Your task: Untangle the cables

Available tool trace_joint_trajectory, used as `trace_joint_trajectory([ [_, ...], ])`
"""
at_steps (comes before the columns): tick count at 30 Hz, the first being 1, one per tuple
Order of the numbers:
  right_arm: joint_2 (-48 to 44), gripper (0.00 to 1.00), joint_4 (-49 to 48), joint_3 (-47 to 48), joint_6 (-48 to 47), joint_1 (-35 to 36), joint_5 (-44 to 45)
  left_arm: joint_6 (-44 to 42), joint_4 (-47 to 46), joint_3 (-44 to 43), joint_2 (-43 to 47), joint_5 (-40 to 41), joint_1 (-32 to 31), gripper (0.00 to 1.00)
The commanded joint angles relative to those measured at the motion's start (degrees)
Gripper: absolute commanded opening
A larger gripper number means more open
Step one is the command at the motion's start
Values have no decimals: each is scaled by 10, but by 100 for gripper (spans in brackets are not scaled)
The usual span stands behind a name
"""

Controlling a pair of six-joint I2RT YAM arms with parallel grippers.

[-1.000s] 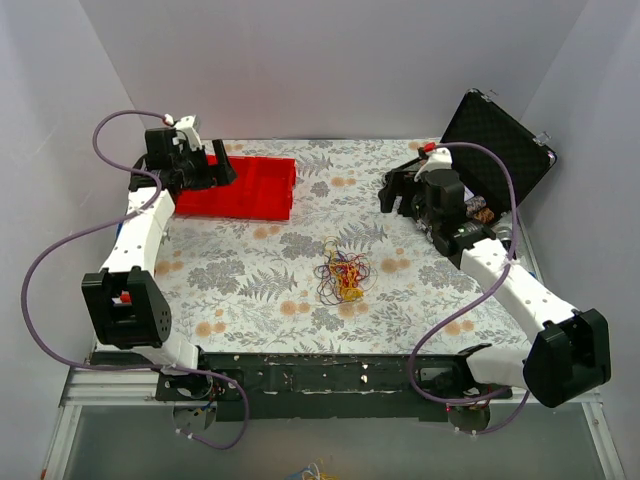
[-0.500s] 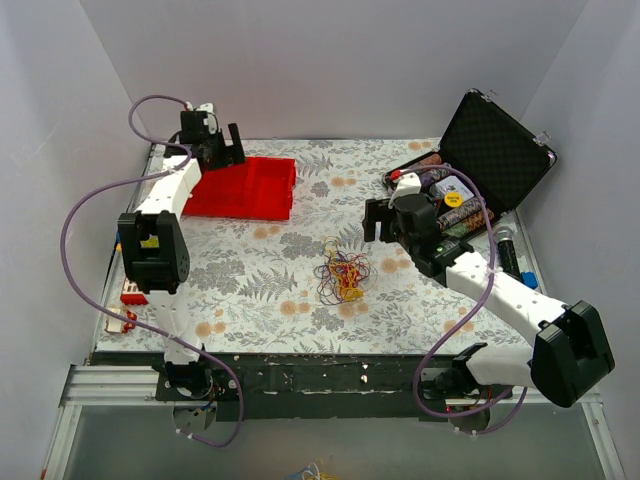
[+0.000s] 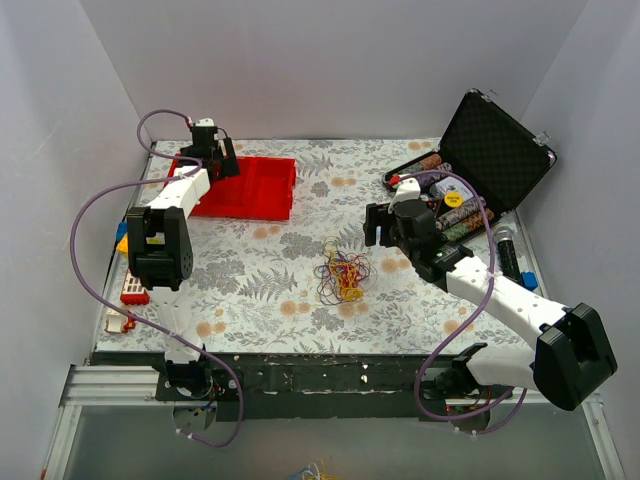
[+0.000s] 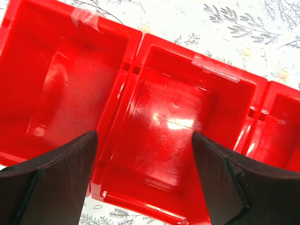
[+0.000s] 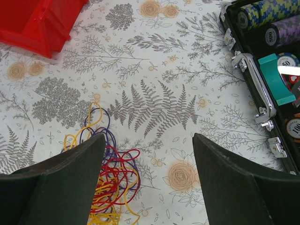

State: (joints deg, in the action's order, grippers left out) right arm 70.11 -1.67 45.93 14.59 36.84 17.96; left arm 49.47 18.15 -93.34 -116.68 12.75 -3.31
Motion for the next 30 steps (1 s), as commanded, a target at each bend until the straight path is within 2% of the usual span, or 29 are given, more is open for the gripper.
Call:
trace_joint_trajectory([
  [1, 2, 83, -31, -8, 0, 3, -7, -14, -31, -5, 31, 59, 2, 82],
  [11, -8, 82, -32, -14, 1, 4, -8, -28, -42, -11, -18, 111, 6, 82],
  [16, -13, 82, -33, -15, -2, 3, -6, -40, -48, 4, -34, 87, 6, 78],
  [19, -16, 81, -32, -15, -2, 4, -3, -48, -50, 14, -36, 62, 6, 70],
  [26, -21, 79, -25, -15, 10, 3, 20, -52, -51, 63, 1, 17, -5, 43],
  [30, -22, 77, -25, -20, 17, 3, 23, -32, -53, 120, 39, 11, -29, 41],
])
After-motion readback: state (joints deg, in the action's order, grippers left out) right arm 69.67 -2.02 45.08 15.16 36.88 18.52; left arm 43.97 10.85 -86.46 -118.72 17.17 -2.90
